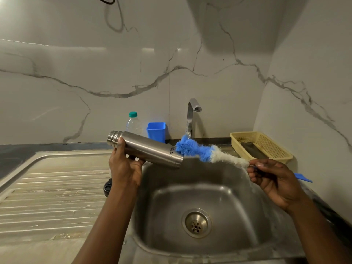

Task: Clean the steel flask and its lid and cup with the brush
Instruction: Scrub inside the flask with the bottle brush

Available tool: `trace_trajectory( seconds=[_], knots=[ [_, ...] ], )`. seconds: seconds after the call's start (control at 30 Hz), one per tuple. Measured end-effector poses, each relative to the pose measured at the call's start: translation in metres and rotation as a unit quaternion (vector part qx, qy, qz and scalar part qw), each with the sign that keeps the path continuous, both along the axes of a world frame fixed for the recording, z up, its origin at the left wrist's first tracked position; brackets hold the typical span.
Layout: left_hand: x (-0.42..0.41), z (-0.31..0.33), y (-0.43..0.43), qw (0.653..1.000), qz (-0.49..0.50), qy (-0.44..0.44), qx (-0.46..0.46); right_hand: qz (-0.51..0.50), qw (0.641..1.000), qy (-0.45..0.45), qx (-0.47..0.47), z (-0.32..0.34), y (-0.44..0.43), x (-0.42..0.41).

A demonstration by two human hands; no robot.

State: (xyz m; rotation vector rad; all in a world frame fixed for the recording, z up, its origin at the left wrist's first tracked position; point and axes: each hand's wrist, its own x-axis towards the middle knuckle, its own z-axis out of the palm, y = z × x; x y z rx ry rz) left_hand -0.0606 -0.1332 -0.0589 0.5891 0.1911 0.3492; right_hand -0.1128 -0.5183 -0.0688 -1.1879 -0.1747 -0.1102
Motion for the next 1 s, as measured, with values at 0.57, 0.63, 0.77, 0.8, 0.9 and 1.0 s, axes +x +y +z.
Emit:
trace_trajectory(
  seconds=[0.57,0.63,0.77,0.8,0.9,1.0],
  knots=[
    [-0.002,0.001,-0.006,1.0,0.009,-0.011,-0.018,0.022,0.999,0.01,0.043,-0.006,0.018,0.006],
    [-0.003,0.002,-0.013,0.999,-0.003,-0.002,-0.035,0.055,0.998,0.006,0.022,-0.009,0.024,0.008],
    [-0.007,0.002,-0.015,0.999,-0.007,-0.016,-0.031,0.049,0.999,0.009,-0.002,-0.005,0.016,0.007],
    [-0.008,0.002,-0.013,0.999,-0.006,-0.023,-0.023,0.036,0.999,0.013,0.005,-0.001,0.013,0.004],
    [-0.009,0.005,-0.01,0.999,-0.001,-0.032,-0.006,0.037,0.999,0.013,0.034,-0.003,0.009,0.004],
    [-0.013,0.009,-0.019,1.0,-0.001,-0.014,0.025,0.068,0.997,0.025,0.02,-0.007,0.025,0.006]
  ],
)
